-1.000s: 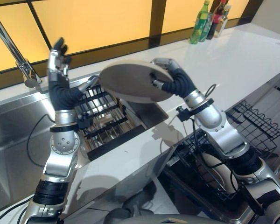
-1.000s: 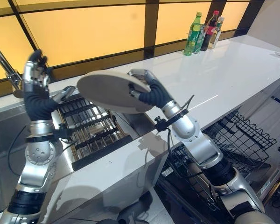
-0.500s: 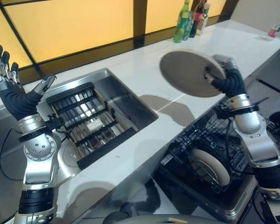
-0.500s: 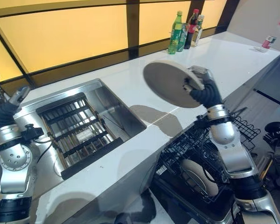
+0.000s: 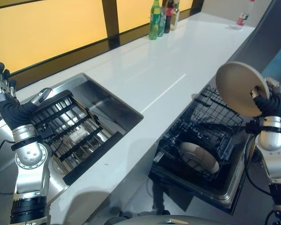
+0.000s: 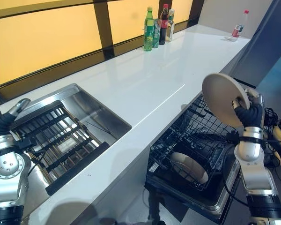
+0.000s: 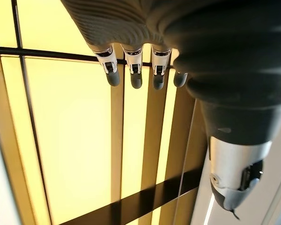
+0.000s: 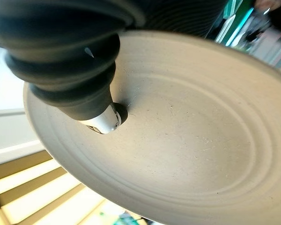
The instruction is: Pick up plates and place into dishwasher.
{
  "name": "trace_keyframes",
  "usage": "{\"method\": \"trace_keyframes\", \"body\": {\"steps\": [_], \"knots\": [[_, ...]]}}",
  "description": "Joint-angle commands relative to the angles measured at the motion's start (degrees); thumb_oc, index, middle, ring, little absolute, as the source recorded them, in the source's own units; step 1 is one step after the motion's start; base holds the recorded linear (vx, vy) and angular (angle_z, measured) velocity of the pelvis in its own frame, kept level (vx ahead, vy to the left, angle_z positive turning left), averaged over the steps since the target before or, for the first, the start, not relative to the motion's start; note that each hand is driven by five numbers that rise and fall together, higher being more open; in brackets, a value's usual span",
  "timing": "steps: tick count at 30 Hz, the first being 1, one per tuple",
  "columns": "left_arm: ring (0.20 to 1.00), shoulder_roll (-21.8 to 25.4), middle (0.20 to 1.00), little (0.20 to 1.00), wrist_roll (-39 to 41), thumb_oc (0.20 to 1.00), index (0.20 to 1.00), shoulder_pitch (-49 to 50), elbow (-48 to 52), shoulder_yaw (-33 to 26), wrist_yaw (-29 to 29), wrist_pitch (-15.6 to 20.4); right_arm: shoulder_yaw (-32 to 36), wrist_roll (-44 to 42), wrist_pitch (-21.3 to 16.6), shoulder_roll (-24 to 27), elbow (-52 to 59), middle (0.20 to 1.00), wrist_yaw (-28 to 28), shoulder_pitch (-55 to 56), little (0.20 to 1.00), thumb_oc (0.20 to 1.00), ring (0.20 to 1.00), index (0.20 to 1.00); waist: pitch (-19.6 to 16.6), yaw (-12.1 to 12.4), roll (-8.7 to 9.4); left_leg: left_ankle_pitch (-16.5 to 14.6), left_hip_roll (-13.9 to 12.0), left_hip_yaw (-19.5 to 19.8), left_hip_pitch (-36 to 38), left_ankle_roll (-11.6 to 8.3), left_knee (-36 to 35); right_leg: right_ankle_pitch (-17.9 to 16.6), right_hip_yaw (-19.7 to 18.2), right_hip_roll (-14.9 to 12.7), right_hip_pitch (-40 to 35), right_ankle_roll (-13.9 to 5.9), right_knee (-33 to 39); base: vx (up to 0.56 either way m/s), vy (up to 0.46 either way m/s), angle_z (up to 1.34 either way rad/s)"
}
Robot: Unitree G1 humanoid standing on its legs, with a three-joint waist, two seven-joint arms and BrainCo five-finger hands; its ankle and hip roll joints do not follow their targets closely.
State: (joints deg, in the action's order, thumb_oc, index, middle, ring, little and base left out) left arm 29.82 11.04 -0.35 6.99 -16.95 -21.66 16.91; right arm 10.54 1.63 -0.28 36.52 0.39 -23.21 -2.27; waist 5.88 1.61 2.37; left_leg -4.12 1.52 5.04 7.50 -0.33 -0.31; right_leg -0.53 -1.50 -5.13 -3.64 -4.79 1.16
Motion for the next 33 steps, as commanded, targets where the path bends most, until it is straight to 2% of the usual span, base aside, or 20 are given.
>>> {"method": "trace_keyframes", "body": {"steps": [1,4,6,10,13,16,21,27,33], "knots": [[1.000,4.8,1.000,1.000,2.6,1.000,1.000,0.7,-0.7,-1.1,2.2,0.4,2.8,2.2,-2.9,2.0,-0.7,0.200,-2.3,-2.3,0.200,0.200,0.200,0.200,-1.8,0.0,-0.32,-2.1,4.4,2.8,-5.0,3.75,4.7,1.1,-2.7,-1.1,4.4,-2.29,-7.3,0.07,-0.261,0.00],[1.000,7.1,1.000,1.000,3.0,1.000,1.000,-1.2,-2.0,-0.4,2.0,0.0,1.7,1.8,-2.4,2.0,-3.0,0.200,-3.1,-3.1,0.200,0.200,0.200,0.200,0.0,-0.7,-0.10,-3.6,2.9,2.3,-5.7,2.47,6.1,-4.2,-5.3,-3.9,6.6,-4.50,-3.6,0.06,-0.313,-0.03],[1.000,8.5,1.000,1.000,2.6,1.000,1.000,-2.6,-2.5,0.4,1.1,-0.6,0.7,1.2,-2.2,2.2,-4.8,0.200,-3.6,-4.0,0.200,0.200,0.200,0.200,1.3,-1.0,-0.31,-5.1,1.8,2.6,-5.9,2.04,7.3,-5.5,-6.3,-4.5,8.2,-5.07,-3.1,0.09,-0.351,0.02],[1.000,9.3,1.000,1.000,2.3,1.000,1.000,-2.8,-1.6,-0.3,1.3,-2.1,0.1,1.0,-1.3,2.6,-7.0,0.200,-2.9,-4.1,0.200,0.200,0.200,0.200,3.5,-0.2,0.00,-6.0,0.6,3.1,-9.3,1.17,11.2,-3.7,-5.7,-4.0,8.4,-5.70,-3.9,0.06,-0.377,0.18],[1.000,9.7,1.000,1.000,2.6,1.000,1.000,-1.7,-0.7,-1.1,2.0,-2.6,-0.7,0.6,0.2,3.1,-7.6,0.200,-3.1,-3.1,0.200,0.200,0.200,0.200,4.7,0.3,0.20,-5.8,-1.7,3.6,-10.6,-0.02,12.5,-2.2,-4.3,-2.8,8.3,-5.05,-4.8,0.08,-0.391,0.22],[1.000,11.0,1.000,1.000,2.8,1.000,1.000,-3.1,-0.9,-0.3,1.1,-2.5,-2.4,-0.2,-0.1,4.0,-9.4,0.200,-5.0,-4.1,0.200,0.200,0.200,0.200,6.9,0.4,0.22,-4.7,-4.2,4.0,-13.4,-1.39,13.8,-1.1,-3.0,-1.0,9.9,-3.76,-6.2,-0.04,-0.355,0.25],[1.000,12.7,1.000,1.000,4.0,1.000,1.000,-5.6,-0.7,3.1,-2.8,-2.0,-4.6,0.0,0.7,7.5,-10.9,0.200,-6.4,-8.6,0.200,0.200,0.200,0.200,12.1,0.0,-1.97,-1.6,-6.5,5.3,-18.5,-3.05,15.1,0.5,-0.7,1.4,14.3,-0.97,-9.6,-0.12,-0.191,0.08],[1.000,14.1,1.000,1.000,3.9,1.000,1.000,-8.8,-1.3,6.3,-7.1,-0.9,-8.3,2.8,1.7,12.0,-13.3,0.200,-5.6,-14.6,0.200,0.200,0.200,0.200,16.6,-1.0,-3.52,1.0,-7.2,6.1,-24.3,-4.47,16.4,1.3,1.4,2.8,19.7,1.10,-12.4,-0.10,-0.121,0.03],[1.000,14.7,1.000,1.000,2.9,1.000,1.000,-10.8,-1.4,7.9,-10.0,-0.6,-10.6,5.0,-0.4,17.0,-18.0,0.200,-7.3,-19.9,0.200,0.200,0.200,0.200,19.8,-1.7,-4.99,2.6,-6.9,5.7,-28.2,-4.95,17.0,1.7,2.5,3.3,22.7,2.47,-13.6,-0.03,-0.070,-0.02]]}}
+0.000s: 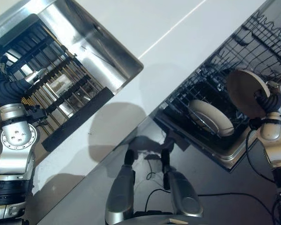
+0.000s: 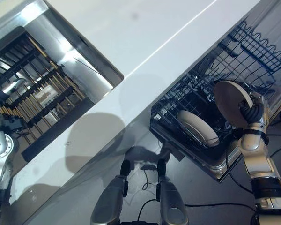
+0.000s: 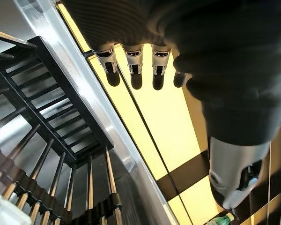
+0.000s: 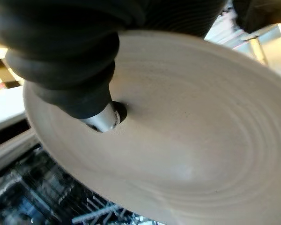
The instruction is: Pick up plates and place into dishwasher.
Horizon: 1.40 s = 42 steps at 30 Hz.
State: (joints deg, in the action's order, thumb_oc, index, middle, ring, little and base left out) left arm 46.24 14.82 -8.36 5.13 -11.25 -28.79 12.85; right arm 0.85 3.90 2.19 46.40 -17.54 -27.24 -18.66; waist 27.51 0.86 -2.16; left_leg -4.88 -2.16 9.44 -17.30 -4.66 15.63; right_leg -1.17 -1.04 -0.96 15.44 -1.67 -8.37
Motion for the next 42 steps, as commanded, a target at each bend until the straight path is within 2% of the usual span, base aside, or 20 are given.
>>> {"method": "trace_keyframes", "body": {"steps": [1,6,12,15,22,29,34,42], "knots": [[1.000,-1.8,1.000,1.000,-1.1,1.000,1.000,-2.8,0.3,2.3,-3.1,3.6,-1.0,3.1,-3.4,7.6,-0.7,0.200,-3.9,-4.0,0.200,0.200,0.200,0.200,-1.5,-1.1,-0.63,3.5,-3.2,1.2,-3.9,-0.62,1.2,2.4,2.2,-0.8,4.0,-0.52,-4.2,0.00,-0.056,0.01],[1.000,-2.4,1.000,1.000,-2.1,1.000,1.000,-3.1,0.2,2.6,-4.4,3.9,-1.6,4.6,-4.9,9.1,-2.7,0.200,-6.3,-6.6,0.200,0.200,0.200,0.200,0.0,-1.0,-1.27,3.9,-2.7,1.1,-5.9,-0.49,2.1,2.6,2.6,-0.6,5.4,-0.01,-4.8,0.03,-0.047,0.01],[1.000,-1.8,1.000,1.000,-2.2,1.000,1.000,-3.6,0.0,2.7,-4.7,3.6,-3.7,7.3,-6.1,10.8,-4.4,0.200,-3.8,-8.7,0.200,0.200,0.200,0.200,1.5,-0.6,-1.46,4.2,-2.6,1.1,-7.8,-0.40,3.4,2.9,3.4,-0.4,6.7,0.38,-6.3,0.08,-0.052,0.03],[1.000,-0.6,1.000,1.000,-1.2,1.000,1.000,-4.2,-0.3,2.5,-4.1,3.4,-6.7,8.0,-9.0,12.9,-5.4,0.200,2.3,-11.3,0.200,0.200,0.200,0.200,2.2,0.2,-1.39,4.6,-2.6,1.3,-8.3,-0.34,3.5,3.0,4.1,-0.5,7.1,0.52,-6.8,0.07,-0.068,0.08],[1.000,1.7,1.000,1.000,-0.1,1.000,1.000,-5.7,-1.6,2.8,-2.7,3.0,-13.6,6.6,-10.0,15.4,-5.5,0.200,11.9,-15.2,0.200,0.200,0.200,0.200,2.3,1.0,-0.24,5.3,-2.7,1.0,-9.6,-0.53,3.3,2.9,5.6,-0.5,8.3,0.75,-7.4,0.06,-0.072,0.08],[1.000,0.9,1.000,1.000,-1.3,1.000,1.000,-6.6,-2.4,4.1,-2.1,3.4,-17.9,6.1,-10.0,10.9,-8.5,0.200,16.9,-15.4,0.200,0.200,0.200,0.200,2.3,1.3,-0.81,5.8,-2.5,0.6,-11.2,-0.31,3.7,2.9,6.4,-1.0,9.9,0.79,-8.5,0.02,-0.020,0.04],[1.000,0.0,1.000,1.000,-1.9,1.000,1.000,-8.8,-3.3,6.2,-2.9,3.4,-21.9,4.0,-12.1,7.6,-16.8,0.200,16.2,-17.3,0.200,0.200,0.200,0.200,2.3,1.5,-2.48,6.1,-1.9,0.1,-12.4,-0.15,3.2,2.9,6.6,-2.1,11.6,0.59,-8.9,-0.02,0.029,-0.02],[1.000,-0.8,1.000,1.000,-1.7,1.000,1.000,-9.3,-3.2,7.1,-3.5,3.5,-22.2,2.9,-11.7,6.5,-19.8,0.200,15.9,-17.4,0.200,0.200,0.200,0.200,2.3,1.1,-3.84,6.5,-1.6,-0.8,-13.0,-0.10,2.8,2.8,6.1,-2.7,12.7,0.42,-9.2,-0.03,0.046,0.02]]}}
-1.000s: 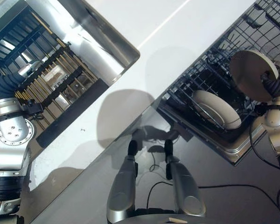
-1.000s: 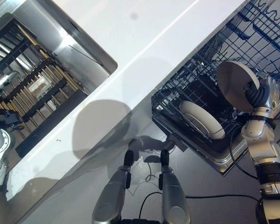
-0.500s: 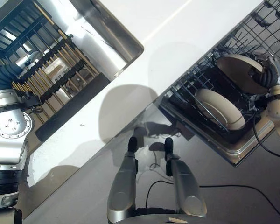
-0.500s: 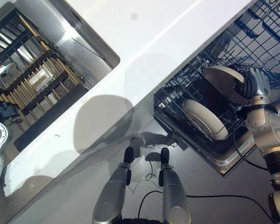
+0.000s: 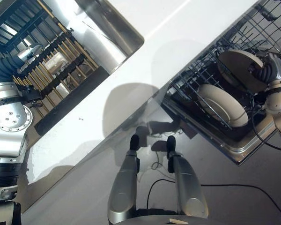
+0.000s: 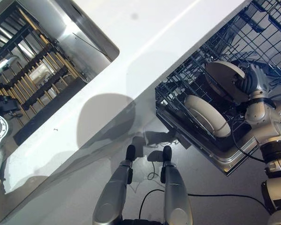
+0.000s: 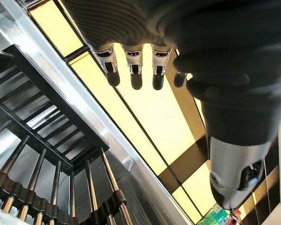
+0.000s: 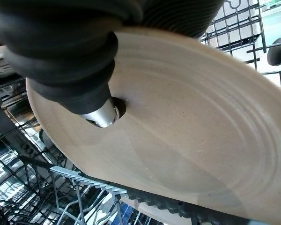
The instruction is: Pick up plates and place into dishwasher.
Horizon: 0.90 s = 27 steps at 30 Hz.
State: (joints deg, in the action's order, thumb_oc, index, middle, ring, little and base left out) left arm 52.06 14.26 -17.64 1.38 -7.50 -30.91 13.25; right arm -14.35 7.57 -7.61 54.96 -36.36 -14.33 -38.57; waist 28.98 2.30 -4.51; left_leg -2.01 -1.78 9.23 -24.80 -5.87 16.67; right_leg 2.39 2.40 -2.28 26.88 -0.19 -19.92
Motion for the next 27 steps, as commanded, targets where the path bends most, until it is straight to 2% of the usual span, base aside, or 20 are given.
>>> {"method": "trace_keyframes", "body": {"steps": [1,7,8,9,10,24,27], "knots": [[1.000,-6.6,1.000,1.000,-1.1,1.000,1.000,-0.1,0.5,3.4,-1.3,3.0,-6.9,-0.8,-1.8,-2.1,-1.0,0.200,2.8,2.5,0.200,0.200,0.200,0.200,0.8,-0.4,-1.57,3.7,-1.9,-0.7,-5.6,1.11,1.8,-0.8,2.6,-1.5,1.4,-1.12,2.4,-0.04,0.024,-0.01],[1.000,-6.9,1.000,1.000,-1.4,1.000,1.000,-0.3,0.5,3.4,-1.4,2.6,-5.4,-0.8,-0.7,-2.0,-0.6,0.200,1.9,2.5,0.200,0.200,0.200,0.200,0.8,-0.9,-1.51,3.8,-2.0,-1.2,-5.7,1.13,1.7,-1.4,2.3,-1.7,1.5,-1.44,2.8,-0.03,0.008,0.00],[1.000,-6.9,1.000,1.000,-1.5,1.000,1.000,-0.3,0.4,3.4,-1.5,2.7,-5.1,-0.9,-0.6,-2.0,-0.6,0.235,1.6,2.6,0.235,0.235,0.235,0.235,0.8,-0.9,-1.50,3.8,-2.0,-1.3,-5.6,1.12,1.6,-1.5,2.3,-1.7,1.4,-1.47,3.0,-0.03,0.016,0.00],[1.000,-7.0,1.000,1.000,-1.5,1.000,1.000,-0.2,0.4,3.4,-1.6,2.8,-4.8,-1.0,-0.3,-2.0,-0.7,0.573,1.1,2.5,0.573,0.573,0.573,0.573,0.8,-1.0,-1.53,3.8,-2.0,-1.3,-5.5,1.16,1.5,-1.6,2.2,-1.7,1.3,-1.49,3.2,0.00,0.000,0.00],[1.000,-7.2,1.000,1.000,-1.7,1.000,1.000,-0.1,0.3,3.3,-1.5,3.0,-4.5,-1.2,-0.1,-2.1,-0.8,1.000,0.5,2.5,1.000,1.000,1.000,1.000,0.8,-1.0,-1.51,3.8,-2.0,-1.3,-5.4,1.17,1.5,-1.6,2.1,-1.7,1.2,-1.50,3.2,0.00,0.000,0.00],[1.000,-8.3,1.000,1.000,-0.5,1.000,1.000,2.8,0.4,1.4,0.5,3.5,1.5,-2.6,2.1,-2.7,1.7,1.000,0.6,7.2,1.000,1.000,1.000,1.000,0.8,-1.8,-0.40,3.2,-2.4,-2.6,-1.6,1.22,1.2,-2.3,2.3,-2.0,-2.9,-1.80,5.1,-0.01,-0.003,0.01],[1.000,-8.3,1.000,1.000,-0.9,1.000,1.000,2.6,0.2,1.3,0.9,3.8,2.1,-3.1,1.6,-3.1,0.6,1.000,0.2,7.7,1.000,1.000,1.000,1.000,0.8,-1.9,-0.31,2.9,-2.4,-2.8,-0.7,1.27,1.3,-2.3,2.2,-2.0,-4.0,-1.75,5.5,0.00,0.000,0.00]]}}
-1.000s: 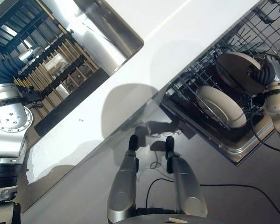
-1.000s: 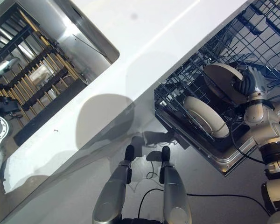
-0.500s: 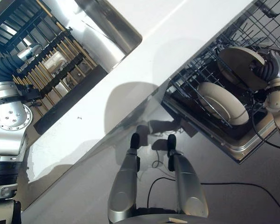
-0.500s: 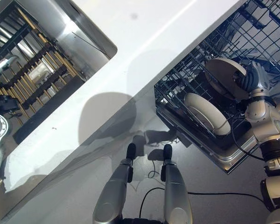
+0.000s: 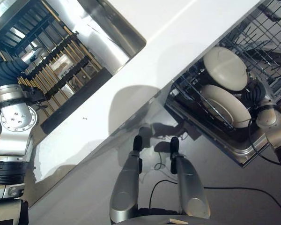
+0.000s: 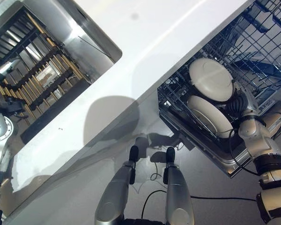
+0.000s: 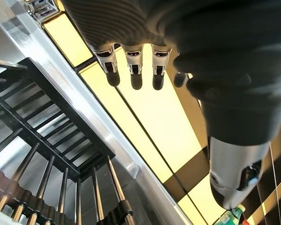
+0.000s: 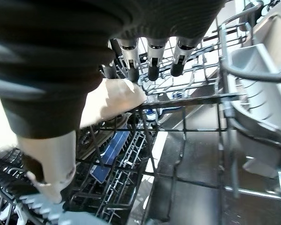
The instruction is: Pick up plates and place into dishwasher.
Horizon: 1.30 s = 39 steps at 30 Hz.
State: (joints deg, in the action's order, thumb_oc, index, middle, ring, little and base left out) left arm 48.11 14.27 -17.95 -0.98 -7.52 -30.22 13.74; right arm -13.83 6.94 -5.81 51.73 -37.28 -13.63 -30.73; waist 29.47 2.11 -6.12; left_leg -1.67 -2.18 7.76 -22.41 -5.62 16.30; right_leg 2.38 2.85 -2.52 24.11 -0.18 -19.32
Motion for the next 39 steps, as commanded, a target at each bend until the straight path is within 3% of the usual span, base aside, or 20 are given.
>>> {"method": "trace_keyframes", "body": {"steps": [1,16,24,33,39], "knots": [[1.000,-4.4,1.000,1.000,-1.0,1.000,1.000,2.8,2.4,1.4,0.5,3.3,1.7,-2.5,-0.3,-0.1,1.3,1.000,-0.8,0.0,1.000,1.000,1.000,1.000,0.3,-1.8,1.34,2.5,-2.0,-1.4,-2.8,1.04,1.7,-2.3,1.7,-1.8,-1.5,-1.78,5.0,0.00,0.000,0.00],[1.000,-5.0,1.000,1.000,-0.7,1.000,1.000,4.4,1.7,0.4,1.9,3.1,6.4,-5.4,-0.4,-1.3,2.2,1.000,-2.4,4.4,1.000,1.000,1.000,1.000,-0.6,-2.7,1.62,1.7,-2.2,-2.2,-0.1,1.07,1.6,-2.6,1.1,-1.8,-4.6,-1.82,6.6,0.00,0.000,-0.01],[1.000,-5.2,1.000,1.000,-0.8,1.000,1.000,5.2,1.5,-0.3,1.6,3.1,10.7,-5.6,0.0,-1.6,6.4,1.000,-6.6,6.1,1.000,1.000,1.000,1.000,-1.0,-3.3,1.67,1.6,-2.4,-2.3,0.4,1.12,1.3,-2.7,0.7,-1.5,-5.1,-1.93,7.1,0.00,0.000,0.00],[1.000,-8.3,1.000,1.000,-1.9,1.000,1.000,8.1,0.9,-0.8,0.1,5.1,20.6,-3.7,-2.1,-3.2,17.0,1.000,-26.3,7.3,1.000,1.000,1.000,1.000,-1.4,-4.8,-0.13,1.4,-2.2,-2.6,0.8,1.37,0.9,-2.5,-0.6,-1.4,-4.3,-2.08,6.5,0.00,0.053,-0.05],[1.000,-10.7,1.000,1.000,-0.8,1.000,1.000,10.9,1.4,-2.3,0.8,5.9,25.8,-4.2,-2.8,-4.7,21.7,1.000,-27.7,9.8,1.000,1.000,1.000,1.000,-2.2,-5.9,-1.88,1.1,-2.0,-3.4,0.9,1.26,1.2,-2.2,-1.6,-1.9,-3.4,-2.08,6.0,0.01,0.102,-0.12]]}}
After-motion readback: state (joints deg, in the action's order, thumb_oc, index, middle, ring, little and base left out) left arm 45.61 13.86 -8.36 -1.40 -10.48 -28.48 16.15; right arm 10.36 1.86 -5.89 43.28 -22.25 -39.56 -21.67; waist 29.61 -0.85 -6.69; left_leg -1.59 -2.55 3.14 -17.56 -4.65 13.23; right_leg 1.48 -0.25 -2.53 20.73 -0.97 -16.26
